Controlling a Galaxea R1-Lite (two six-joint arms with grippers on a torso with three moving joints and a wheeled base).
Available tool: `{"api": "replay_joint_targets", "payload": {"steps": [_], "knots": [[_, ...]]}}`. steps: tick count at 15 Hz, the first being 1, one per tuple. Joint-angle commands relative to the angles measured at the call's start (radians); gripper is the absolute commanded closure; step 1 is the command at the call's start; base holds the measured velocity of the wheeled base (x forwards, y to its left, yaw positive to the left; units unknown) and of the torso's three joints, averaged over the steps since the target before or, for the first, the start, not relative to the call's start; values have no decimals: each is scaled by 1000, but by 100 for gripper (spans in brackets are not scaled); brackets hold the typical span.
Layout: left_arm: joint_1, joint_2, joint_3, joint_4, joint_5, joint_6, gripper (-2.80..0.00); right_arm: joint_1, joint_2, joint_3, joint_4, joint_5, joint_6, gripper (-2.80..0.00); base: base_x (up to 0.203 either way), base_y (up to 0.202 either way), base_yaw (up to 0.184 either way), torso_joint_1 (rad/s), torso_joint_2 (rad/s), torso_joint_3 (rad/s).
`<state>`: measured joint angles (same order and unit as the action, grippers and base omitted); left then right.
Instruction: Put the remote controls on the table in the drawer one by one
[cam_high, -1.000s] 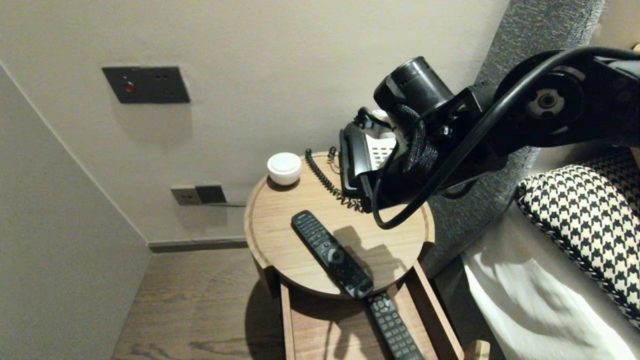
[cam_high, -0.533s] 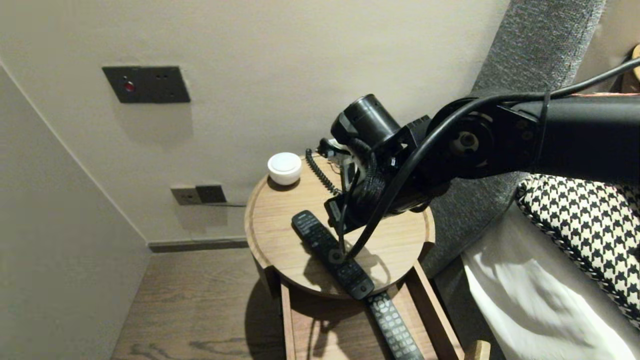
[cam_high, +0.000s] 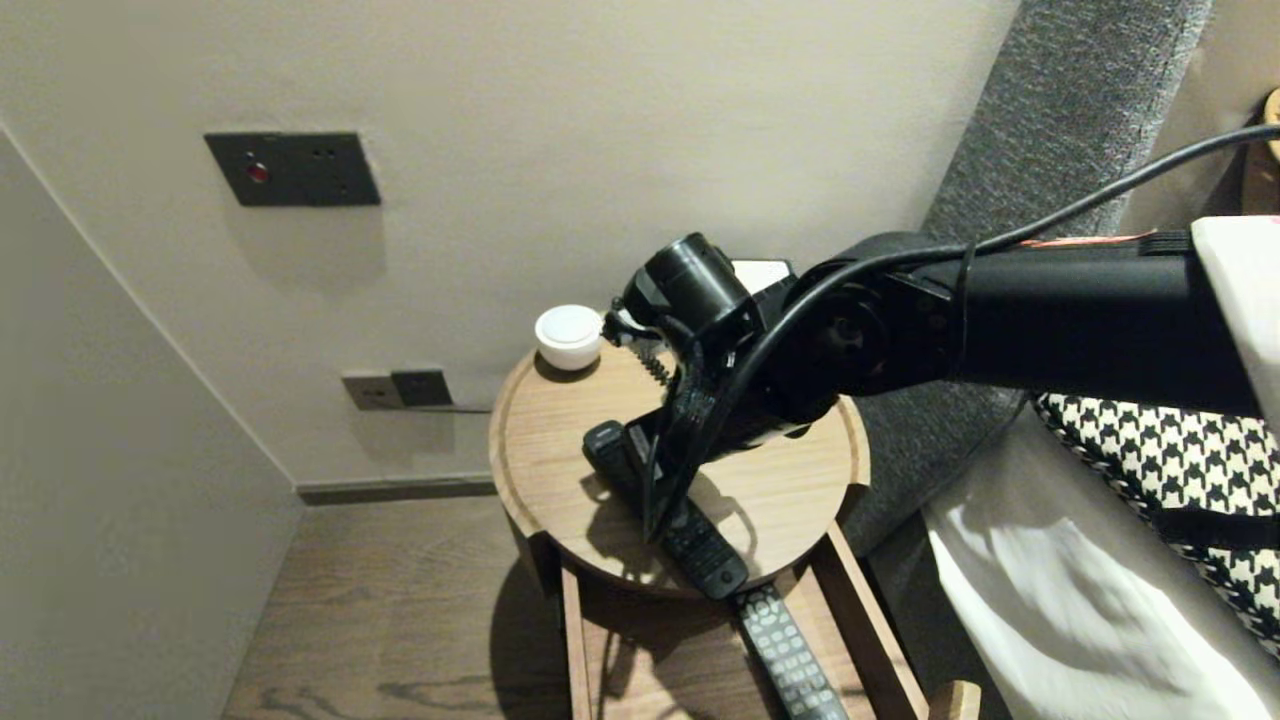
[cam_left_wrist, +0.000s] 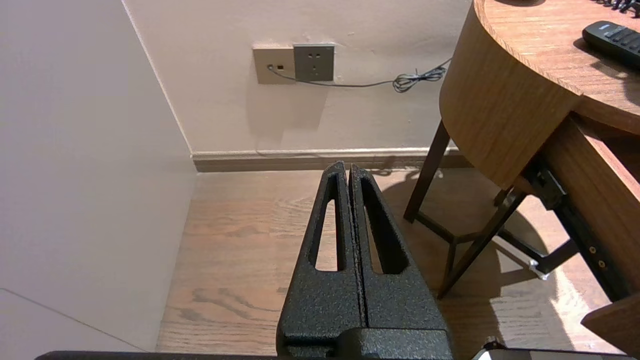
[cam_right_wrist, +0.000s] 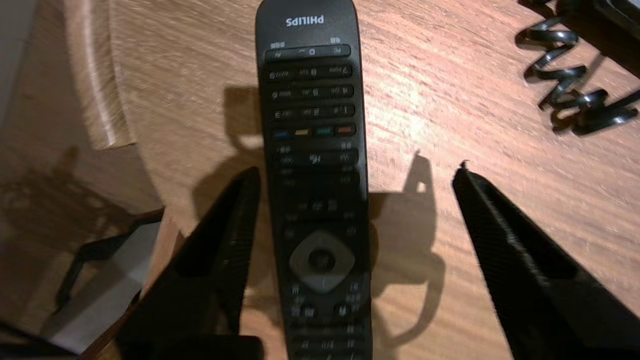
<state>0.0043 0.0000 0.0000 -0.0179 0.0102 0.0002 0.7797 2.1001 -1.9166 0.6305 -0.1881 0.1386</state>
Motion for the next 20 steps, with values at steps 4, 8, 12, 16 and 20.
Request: {"api": "replay_joint_targets", "payload": {"steps": [4,8,12,16,20], "knots": [[0,0,0,-1,1,0,0,0,34,1,2,-11,-21,-280,0,0,0,0,0,0],[0,0,0,-1,1,0,0,0,34,1,2,-11,-21,-280,0,0,0,0,0,0],[0,0,0,-1,1,0,0,1,69,1,-31,-13,-31,-280,0,0,0,0,0,0],[0,0,0,-1,1,0,0,6,75,1,-31,-11,-28,-280,0,0,0,0,0,0],[0,0,0,-1,1,0,0,12,86,1,-41,-11,-28,-280,0,0,0,0,0,0]]}}
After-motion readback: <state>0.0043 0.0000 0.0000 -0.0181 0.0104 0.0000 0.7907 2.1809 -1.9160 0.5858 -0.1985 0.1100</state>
